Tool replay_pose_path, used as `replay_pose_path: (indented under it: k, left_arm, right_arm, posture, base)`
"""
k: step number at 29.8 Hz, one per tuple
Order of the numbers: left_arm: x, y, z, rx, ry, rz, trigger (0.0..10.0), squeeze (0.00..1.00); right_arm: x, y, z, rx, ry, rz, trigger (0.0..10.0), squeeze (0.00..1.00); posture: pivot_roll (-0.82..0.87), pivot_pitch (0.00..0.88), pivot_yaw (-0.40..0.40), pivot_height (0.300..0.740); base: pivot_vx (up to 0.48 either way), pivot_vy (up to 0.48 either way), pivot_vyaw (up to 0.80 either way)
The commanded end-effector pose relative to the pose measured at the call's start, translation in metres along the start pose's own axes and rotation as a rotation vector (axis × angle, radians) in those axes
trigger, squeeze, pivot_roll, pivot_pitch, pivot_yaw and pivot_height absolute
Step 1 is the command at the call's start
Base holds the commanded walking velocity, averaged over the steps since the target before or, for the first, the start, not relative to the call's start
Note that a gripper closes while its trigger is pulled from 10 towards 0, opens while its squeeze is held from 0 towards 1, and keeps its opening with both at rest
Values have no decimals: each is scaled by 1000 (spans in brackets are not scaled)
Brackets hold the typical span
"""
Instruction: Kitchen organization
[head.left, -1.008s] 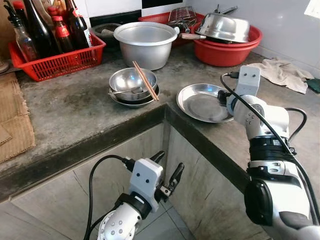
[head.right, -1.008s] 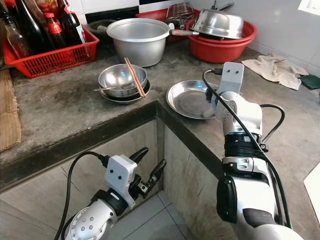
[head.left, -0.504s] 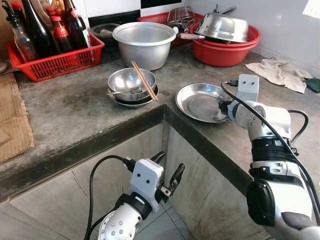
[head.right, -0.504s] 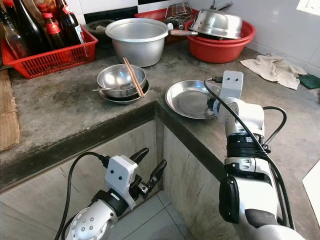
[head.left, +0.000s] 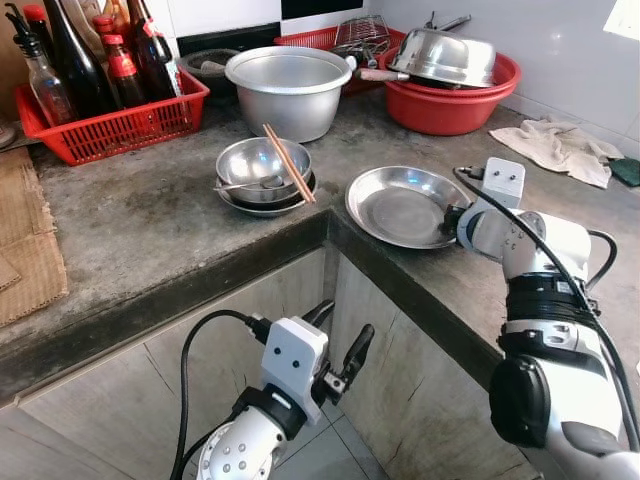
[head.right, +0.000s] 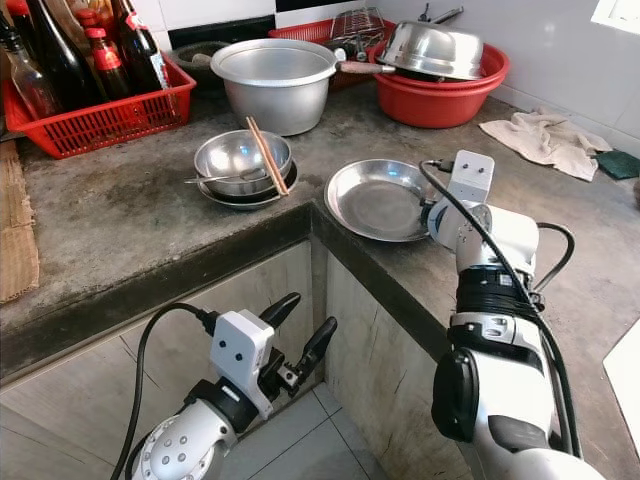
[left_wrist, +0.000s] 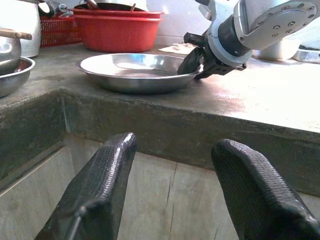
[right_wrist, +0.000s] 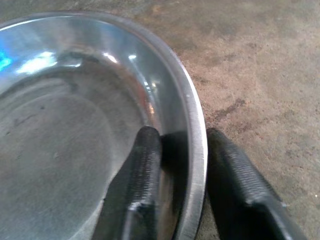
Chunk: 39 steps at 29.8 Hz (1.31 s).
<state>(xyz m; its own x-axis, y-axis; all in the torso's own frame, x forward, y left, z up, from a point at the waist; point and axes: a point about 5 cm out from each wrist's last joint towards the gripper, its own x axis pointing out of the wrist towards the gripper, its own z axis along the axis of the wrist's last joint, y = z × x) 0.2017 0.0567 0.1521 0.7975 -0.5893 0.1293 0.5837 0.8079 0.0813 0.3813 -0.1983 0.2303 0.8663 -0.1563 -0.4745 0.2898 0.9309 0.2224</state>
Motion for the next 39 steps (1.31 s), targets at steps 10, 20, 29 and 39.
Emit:
replay_pose_path:
  k: [10, 20, 29, 39]
  left_arm:
    - [0, 0, 2, 8, -11, 4, 10000, 0]
    - [1, 2, 3, 14, -11, 18, 10000, 0]
    - [2, 5, 2, 22, -12, 25, 10000, 0]
    - [3, 7, 3, 33, -14, 36, 10000, 0]
  right_arm:
    - [4, 0, -15, 127, 89, 5, 0, 0]
    - [-4, -6, 0, 436, -90, 35, 0, 0]
    - [-24, -9, 12, 448, -334, 113, 0, 0]
    - [-56, -3, 6, 375, -551, 202, 0, 0]
  posture:
    - [164, 98, -58, 740]
    - [164, 106, -53, 740]
    - [161, 103, -49, 740]
    - [154, 99, -41, 740]
  base:
    - [0, 0, 0]
    - [0, 0, 0]
    - [0, 0, 0]
    - [0, 0, 0]
